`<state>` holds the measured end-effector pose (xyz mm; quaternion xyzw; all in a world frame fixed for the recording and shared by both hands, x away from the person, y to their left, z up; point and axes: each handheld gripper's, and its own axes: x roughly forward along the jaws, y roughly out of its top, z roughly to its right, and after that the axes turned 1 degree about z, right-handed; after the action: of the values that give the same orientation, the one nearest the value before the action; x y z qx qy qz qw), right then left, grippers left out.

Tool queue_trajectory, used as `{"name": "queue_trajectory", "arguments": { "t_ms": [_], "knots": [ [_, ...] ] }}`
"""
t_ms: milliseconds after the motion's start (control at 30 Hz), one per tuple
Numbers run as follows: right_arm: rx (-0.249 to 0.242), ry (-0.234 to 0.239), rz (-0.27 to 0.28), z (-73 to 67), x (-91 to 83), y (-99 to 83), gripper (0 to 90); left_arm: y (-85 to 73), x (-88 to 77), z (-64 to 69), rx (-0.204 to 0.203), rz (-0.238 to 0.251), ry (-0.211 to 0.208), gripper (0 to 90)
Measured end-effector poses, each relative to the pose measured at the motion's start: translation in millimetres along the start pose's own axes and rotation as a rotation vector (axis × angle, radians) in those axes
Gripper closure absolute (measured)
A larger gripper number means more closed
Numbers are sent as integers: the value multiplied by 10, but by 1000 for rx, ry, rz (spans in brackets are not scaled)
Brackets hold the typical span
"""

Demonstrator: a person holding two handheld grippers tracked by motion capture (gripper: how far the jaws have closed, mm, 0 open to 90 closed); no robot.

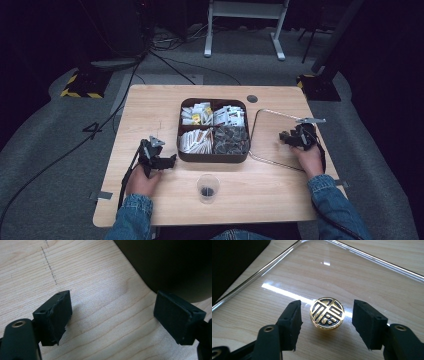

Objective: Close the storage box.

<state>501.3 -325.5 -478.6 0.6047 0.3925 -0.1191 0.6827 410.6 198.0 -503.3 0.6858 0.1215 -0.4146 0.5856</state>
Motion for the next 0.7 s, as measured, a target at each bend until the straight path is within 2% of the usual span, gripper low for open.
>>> {"name": "queue_trajectory", "arguments": {
  "t_ms": [133,267,367,700],
  "knots": [
    [0,-7,-29,-9,54,-1,447,0,0,0,0,0,0,157],
    [30,-12,-43,24,69,-7,502,0,0,0,0,0,0,157],
    [50,6,-47,39,73,-6,525,0,0,0,0,0,0,157],
    [42,6,-47,18,102,-1,527,0,0,0,0,0,0,157]
  ]
}}
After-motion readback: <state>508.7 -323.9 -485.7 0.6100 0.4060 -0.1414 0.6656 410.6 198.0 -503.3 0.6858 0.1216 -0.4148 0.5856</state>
